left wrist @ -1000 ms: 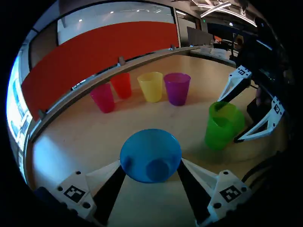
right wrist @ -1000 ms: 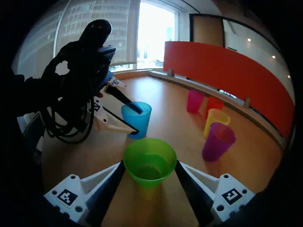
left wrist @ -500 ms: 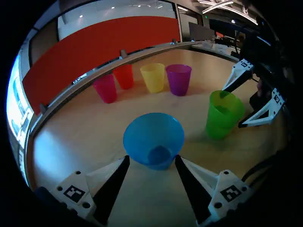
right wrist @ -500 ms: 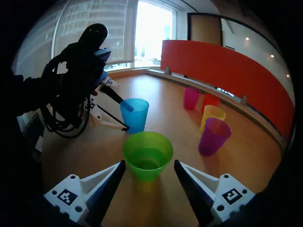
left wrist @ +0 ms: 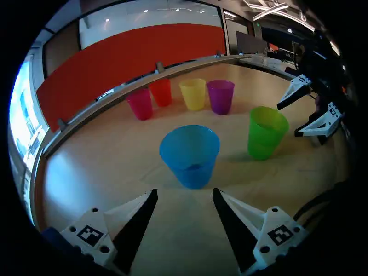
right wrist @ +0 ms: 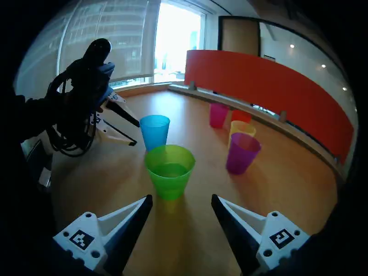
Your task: Pour water
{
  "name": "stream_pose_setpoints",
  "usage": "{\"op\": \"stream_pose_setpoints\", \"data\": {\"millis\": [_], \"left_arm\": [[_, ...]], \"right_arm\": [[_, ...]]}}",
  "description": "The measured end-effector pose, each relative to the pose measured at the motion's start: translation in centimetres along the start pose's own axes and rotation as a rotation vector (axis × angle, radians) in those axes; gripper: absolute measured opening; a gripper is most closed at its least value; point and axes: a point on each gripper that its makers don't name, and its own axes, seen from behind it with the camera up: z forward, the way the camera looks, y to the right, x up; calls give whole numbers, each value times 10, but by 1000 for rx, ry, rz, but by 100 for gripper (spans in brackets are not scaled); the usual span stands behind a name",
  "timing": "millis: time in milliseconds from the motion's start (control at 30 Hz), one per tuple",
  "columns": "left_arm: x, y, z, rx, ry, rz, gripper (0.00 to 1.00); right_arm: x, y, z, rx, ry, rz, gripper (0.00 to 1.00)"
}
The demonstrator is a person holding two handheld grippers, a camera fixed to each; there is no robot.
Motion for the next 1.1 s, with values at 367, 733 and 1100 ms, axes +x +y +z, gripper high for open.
{"op": "stream_pose_setpoints", "data": {"millis": [367, 733, 1100], "left_arm": [[8, -13, -37, 104, 93, -73, 89], [16, -38, -71, 246, 198, -141, 89], [31, -73, -114, 392, 354, -253, 88]], "right_arm": [[0, 29, -36, -118, 66, 60, 100], [-2, 82, -75, -311, 161, 143, 100], [23, 147, -124, -534, 360, 204, 100]]}}
